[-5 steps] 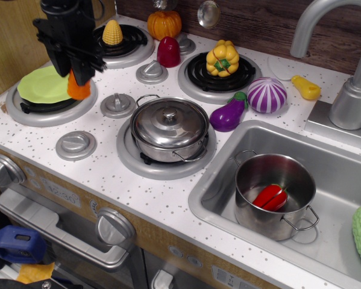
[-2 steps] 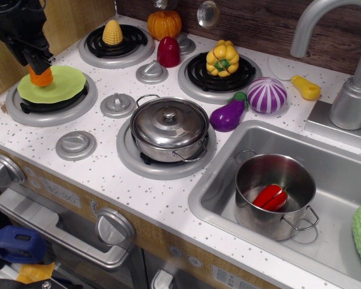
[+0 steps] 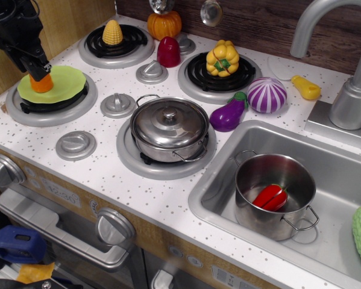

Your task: Put carrot on plate

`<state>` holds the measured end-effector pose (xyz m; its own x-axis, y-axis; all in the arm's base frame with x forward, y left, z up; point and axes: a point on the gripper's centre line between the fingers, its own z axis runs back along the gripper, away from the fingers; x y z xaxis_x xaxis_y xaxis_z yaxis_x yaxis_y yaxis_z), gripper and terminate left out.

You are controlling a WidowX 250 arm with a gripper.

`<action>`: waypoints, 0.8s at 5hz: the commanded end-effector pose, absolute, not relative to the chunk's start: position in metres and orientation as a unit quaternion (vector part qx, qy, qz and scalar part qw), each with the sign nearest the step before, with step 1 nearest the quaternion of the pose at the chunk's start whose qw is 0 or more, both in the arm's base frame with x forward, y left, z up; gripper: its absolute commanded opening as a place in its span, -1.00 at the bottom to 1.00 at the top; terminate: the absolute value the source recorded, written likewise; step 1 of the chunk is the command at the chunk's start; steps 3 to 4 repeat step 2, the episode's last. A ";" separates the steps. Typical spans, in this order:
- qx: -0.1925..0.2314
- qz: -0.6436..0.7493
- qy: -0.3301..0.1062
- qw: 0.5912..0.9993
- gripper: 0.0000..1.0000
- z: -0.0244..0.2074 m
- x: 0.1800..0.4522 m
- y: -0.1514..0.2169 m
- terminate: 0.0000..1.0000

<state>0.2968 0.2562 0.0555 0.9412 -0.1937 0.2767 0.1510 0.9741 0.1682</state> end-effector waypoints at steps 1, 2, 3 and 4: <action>0.090 -0.090 -0.165 0.978 1.00 0.071 0.297 0.268 -1.00; 0.090 -0.090 -0.165 0.978 1.00 0.071 0.297 0.268 1.00; 0.090 -0.090 -0.165 0.978 1.00 0.071 0.297 0.268 1.00; 0.090 -0.090 -0.165 0.978 1.00 0.071 0.297 0.268 1.00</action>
